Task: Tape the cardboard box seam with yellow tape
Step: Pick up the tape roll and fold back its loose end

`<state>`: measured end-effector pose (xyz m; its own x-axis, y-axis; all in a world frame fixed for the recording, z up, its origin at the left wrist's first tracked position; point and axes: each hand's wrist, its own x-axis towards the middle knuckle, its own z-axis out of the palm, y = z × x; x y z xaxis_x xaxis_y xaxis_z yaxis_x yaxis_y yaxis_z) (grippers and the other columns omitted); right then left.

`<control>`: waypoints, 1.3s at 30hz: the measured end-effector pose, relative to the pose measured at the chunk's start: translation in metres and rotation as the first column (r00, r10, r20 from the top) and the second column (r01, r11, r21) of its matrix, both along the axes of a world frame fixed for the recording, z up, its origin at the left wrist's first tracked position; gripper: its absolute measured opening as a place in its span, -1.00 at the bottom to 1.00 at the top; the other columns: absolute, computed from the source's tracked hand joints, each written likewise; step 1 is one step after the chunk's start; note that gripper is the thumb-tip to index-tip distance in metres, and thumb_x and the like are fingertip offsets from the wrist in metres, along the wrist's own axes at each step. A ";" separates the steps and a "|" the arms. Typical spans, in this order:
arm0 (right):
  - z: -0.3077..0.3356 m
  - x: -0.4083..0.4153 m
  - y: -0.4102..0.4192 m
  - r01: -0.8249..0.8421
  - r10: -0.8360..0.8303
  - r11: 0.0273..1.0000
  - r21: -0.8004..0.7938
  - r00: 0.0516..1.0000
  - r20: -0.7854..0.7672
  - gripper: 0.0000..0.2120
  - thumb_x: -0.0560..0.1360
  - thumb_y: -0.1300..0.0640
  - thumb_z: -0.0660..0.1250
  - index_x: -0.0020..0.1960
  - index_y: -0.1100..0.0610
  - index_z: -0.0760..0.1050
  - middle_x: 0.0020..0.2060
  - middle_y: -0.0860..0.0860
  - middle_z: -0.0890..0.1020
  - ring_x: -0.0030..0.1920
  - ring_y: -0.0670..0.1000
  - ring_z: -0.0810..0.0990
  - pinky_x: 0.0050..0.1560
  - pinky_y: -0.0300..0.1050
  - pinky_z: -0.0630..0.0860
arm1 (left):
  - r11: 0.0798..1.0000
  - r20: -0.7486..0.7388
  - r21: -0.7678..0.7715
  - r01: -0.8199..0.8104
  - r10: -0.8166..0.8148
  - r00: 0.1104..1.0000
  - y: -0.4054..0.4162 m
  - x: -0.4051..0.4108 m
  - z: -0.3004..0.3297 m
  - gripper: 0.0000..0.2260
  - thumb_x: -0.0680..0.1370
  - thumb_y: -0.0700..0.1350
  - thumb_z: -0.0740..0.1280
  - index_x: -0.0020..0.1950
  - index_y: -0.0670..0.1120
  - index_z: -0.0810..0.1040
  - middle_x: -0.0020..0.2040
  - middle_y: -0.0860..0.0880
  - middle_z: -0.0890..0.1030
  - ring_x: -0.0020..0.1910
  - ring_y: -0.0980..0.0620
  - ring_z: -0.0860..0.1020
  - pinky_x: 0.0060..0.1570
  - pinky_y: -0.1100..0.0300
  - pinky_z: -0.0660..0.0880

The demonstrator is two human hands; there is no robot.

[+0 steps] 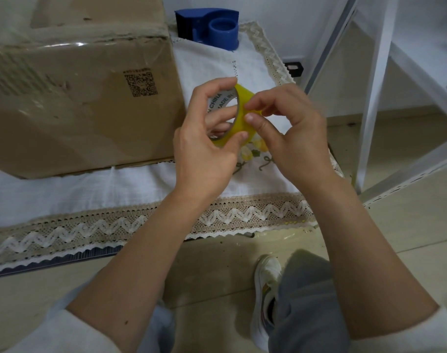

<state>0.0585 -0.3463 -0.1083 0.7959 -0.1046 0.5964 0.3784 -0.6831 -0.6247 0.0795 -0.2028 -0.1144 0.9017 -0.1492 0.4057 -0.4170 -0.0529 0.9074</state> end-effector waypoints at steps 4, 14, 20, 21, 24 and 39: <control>0.002 -0.001 -0.001 0.003 -0.002 0.999 -0.054 1.000 0.018 -0.95 0.52 0.21 0.43 -0.04 0.17 0.62 -0.10 -0.02 0.56 -0.08 -0.10 0.51 0.02 -0.28 0.46 | 1.000 0.015 -0.018 0.006 -0.006 1.000 0.000 0.000 0.000 -0.44 0.40 -0.35 0.52 0.26 0.07 0.41 -0.05 0.13 0.71 -0.04 0.15 0.68 0.07 0.17 0.59; -0.004 -0.002 0.003 0.093 -0.089 0.995 -0.023 0.987 0.131 -0.85 0.54 0.17 0.43 0.10 0.15 0.65 -0.08 0.02 0.61 -0.07 -0.05 0.59 -0.03 -0.07 0.56 | 0.997 -0.023 -0.077 0.007 -0.009 1.000 -0.005 0.001 0.002 -0.46 0.40 -0.38 0.50 0.24 0.01 0.39 -0.05 0.03 0.73 0.00 0.09 0.69 0.06 0.20 0.56; -0.005 0.000 0.005 0.096 -0.091 0.995 -0.021 0.982 0.166 -0.93 0.52 0.19 0.45 -0.06 0.19 0.66 -0.12 0.03 0.64 -0.10 -0.03 0.60 -0.05 -0.01 0.56 | 0.996 -0.034 -0.083 -0.015 0.012 0.999 -0.003 0.003 0.003 -0.44 0.38 -0.39 0.51 0.24 0.01 0.39 -0.06 0.11 0.70 0.00 0.10 0.68 0.08 0.17 0.57; -0.005 0.000 0.005 0.098 -0.093 0.995 -0.023 0.983 0.156 -0.93 0.52 0.18 0.45 -0.05 0.19 0.65 -0.12 0.02 0.64 -0.09 -0.03 0.59 -0.04 -0.02 0.56 | 0.997 -0.041 -0.080 -0.014 0.011 0.999 -0.003 0.003 0.003 -0.44 0.39 -0.38 0.51 0.24 0.00 0.39 -0.06 0.11 0.70 0.00 0.10 0.68 0.07 0.19 0.57; -0.004 0.000 0.004 0.097 -0.101 0.994 0.051 0.991 0.083 -0.79 0.52 0.15 0.45 0.14 0.16 0.60 -0.02 -0.01 0.64 -0.04 -0.03 0.62 0.03 -0.13 0.57 | 0.997 -0.060 -0.079 -0.006 0.001 0.998 -0.004 0.004 0.003 -0.45 0.40 -0.37 0.51 0.25 -0.01 0.39 -0.07 0.08 0.72 -0.02 0.09 0.68 0.07 0.19 0.56; -0.007 0.004 0.001 0.084 -0.083 0.996 -0.004 0.991 0.108 -0.94 0.52 0.21 0.44 -0.07 0.20 0.66 -0.16 -0.01 0.63 -0.13 -0.05 0.59 -0.06 0.00 0.57 | 0.998 -0.056 -0.061 0.008 -0.012 0.998 -0.001 0.006 0.000 -0.45 0.39 -0.39 0.51 0.24 -0.01 0.40 -0.08 0.08 0.71 -0.01 0.13 0.68 0.08 0.26 0.54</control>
